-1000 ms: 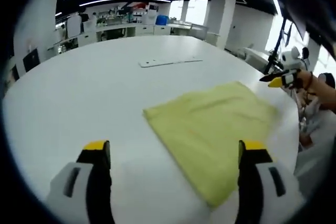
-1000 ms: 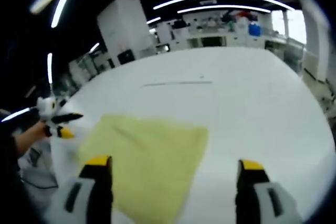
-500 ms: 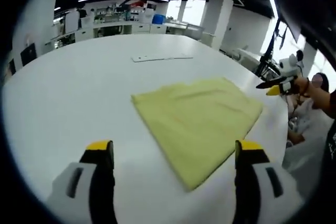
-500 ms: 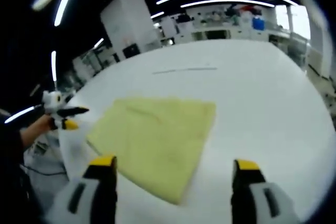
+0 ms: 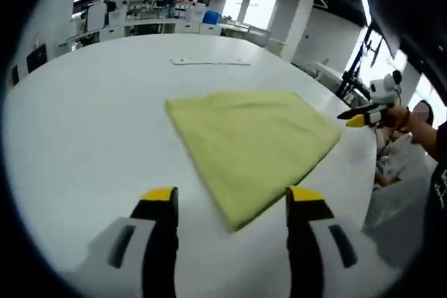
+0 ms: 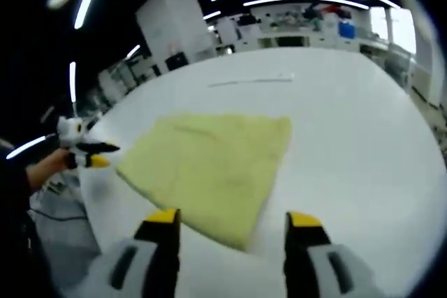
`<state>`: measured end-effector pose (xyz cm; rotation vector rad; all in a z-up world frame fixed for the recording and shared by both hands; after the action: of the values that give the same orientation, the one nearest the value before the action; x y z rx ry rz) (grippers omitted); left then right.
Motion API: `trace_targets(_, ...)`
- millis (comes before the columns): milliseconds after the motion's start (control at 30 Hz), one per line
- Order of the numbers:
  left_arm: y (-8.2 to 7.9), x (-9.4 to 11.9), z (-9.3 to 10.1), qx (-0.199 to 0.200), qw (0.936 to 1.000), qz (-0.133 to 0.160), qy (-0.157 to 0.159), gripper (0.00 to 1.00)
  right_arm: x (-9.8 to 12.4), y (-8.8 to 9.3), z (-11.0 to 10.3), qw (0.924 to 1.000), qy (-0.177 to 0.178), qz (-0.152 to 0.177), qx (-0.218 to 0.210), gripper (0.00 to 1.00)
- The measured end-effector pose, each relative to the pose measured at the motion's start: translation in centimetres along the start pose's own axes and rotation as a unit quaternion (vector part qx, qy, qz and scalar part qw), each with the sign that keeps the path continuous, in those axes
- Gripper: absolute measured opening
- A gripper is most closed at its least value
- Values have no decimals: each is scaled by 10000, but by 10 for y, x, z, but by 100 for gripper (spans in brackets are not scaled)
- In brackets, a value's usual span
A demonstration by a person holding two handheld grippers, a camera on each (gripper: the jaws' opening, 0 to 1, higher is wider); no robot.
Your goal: Fold the garment on the visible template until the final outline fits inside the template.
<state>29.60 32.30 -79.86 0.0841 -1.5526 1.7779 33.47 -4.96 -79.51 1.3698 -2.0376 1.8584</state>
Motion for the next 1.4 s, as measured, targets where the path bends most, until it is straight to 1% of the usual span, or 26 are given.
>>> trace_targets(67, 4, 1, 0, 65, 10000, -30, -28, 49, 0, 4, 0, 10000, -26, -10, -15, 40)
trace_targets(100, 7, 0, 0, 112, 9999, -47, -28, 48, 0, 6, -1, 10000, -30, -25, -38, 35)
trace_targets(167, 11, 0, -2, 214, 9997, -74, -39, 45, -1, 9, 0, 10000, 2, -43, -50, 28)
trace_targets(267, 16, 2, -2, 288, 9994, -188, -31, 38, 0, 14, -1, 9999, 31, -107, -57, 24)
trace_targets(367, 19, 3, -3, 351, 9991, -236, -39, 34, 1, 17, -2, 9999, 16, -133, -57, 19)
trace_targets(433, 21, 4, -3, 384, 9989, -245, -67, 32, 0, 19, -2, 9999, 25, -144, -61, 18)
trace_targets(533, 23, 4, -4, 471, 9984, -299, -50, 24, 0, 21, -3, 9998, 26, -155, -113, 16)
trace_targets(667, 24, 2, -5, 621, 9976, -308, 37, 19, 0, 23, 2, 9996, 176, -151, -172, 6)
trace_targets(733, 24, 3, -3, 611, 9976, -319, 77, 13, 0, 23, 2, 9995, 205, -137, -196, 2)
trace_targets(800, 25, 3, -2, 618, 9975, -330, 100, 8, 1, 23, 1, 9995, 182, -132, -217, 2)
trace_targets(933, 26, 4, -4, 590, 9977, -310, 99, 1, 1, 24, 1, 9996, 155, -155, -179, 0)
trace_targets(1067, 26, 6, -3, 579, 9976, -350, 124, 0, 2, 27, 1, 9997, 132, -218, -62, 0)
trace_targets(1167, 27, 6, -3, 547, 9977, -385, 126, 0, 4, 29, -1, 9994, 87, -301, 123, 0)
trace_targets(1400, 31, 10, 3, 396, 9979, -486, 147, 0, 8, 30, -2, 9994, 103, -297, 135, 0)
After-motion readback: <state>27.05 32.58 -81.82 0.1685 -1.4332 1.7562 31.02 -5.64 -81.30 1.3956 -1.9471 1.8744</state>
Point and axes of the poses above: the point that each gripper's makers call its tool centre point, and the gripper's own axes: x roughly backward along the fingers, z roughly to its right, y roughly out of its underside, the point moved 3 cm from there along x, roughly backward along the fingers, and after that the axes turned 8 degrees about z, right-handed, at the moved point
